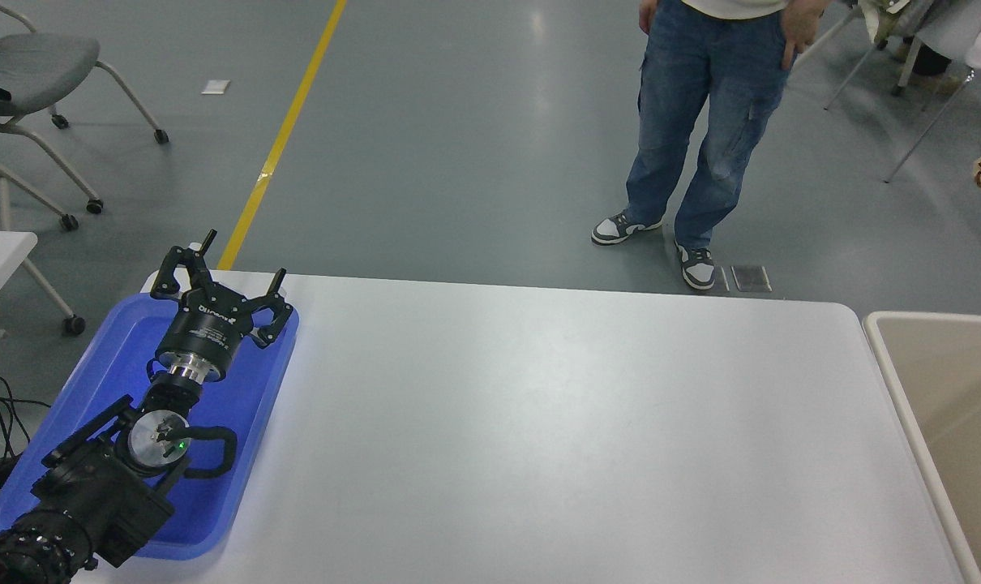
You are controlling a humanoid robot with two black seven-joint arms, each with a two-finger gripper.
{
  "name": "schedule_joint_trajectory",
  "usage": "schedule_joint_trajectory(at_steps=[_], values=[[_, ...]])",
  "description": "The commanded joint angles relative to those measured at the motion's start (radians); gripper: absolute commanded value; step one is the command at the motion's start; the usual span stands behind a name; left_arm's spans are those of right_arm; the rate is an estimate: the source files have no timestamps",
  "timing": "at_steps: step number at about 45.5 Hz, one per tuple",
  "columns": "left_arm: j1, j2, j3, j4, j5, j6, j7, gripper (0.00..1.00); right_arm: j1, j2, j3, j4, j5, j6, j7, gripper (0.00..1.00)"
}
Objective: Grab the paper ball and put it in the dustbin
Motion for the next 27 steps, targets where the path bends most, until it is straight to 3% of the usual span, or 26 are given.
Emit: schedule_joint_trajectory(at_steps=[1, 17, 27], values=[[0.000, 0.000, 0.000, 0.000, 0.000, 0.000, 0.000, 1.00, -0.241, -0.002, 0.020, -0.235, 0.014, -0.107, 0.000, 0.00], [0.000, 0.000, 0.000, 0.000, 0.000, 0.000, 0.000, 1.00, -0.653, -0.025, 0.263, -0.527, 0.050, -0.295, 0.000, 0.00], [0.000, 0.000, 0.000, 0.000, 0.000, 0.000, 0.000, 1.00, -0.883, -0.013, 0.459, -0.585, 0.050, -0.440, 0.000, 0.00]])
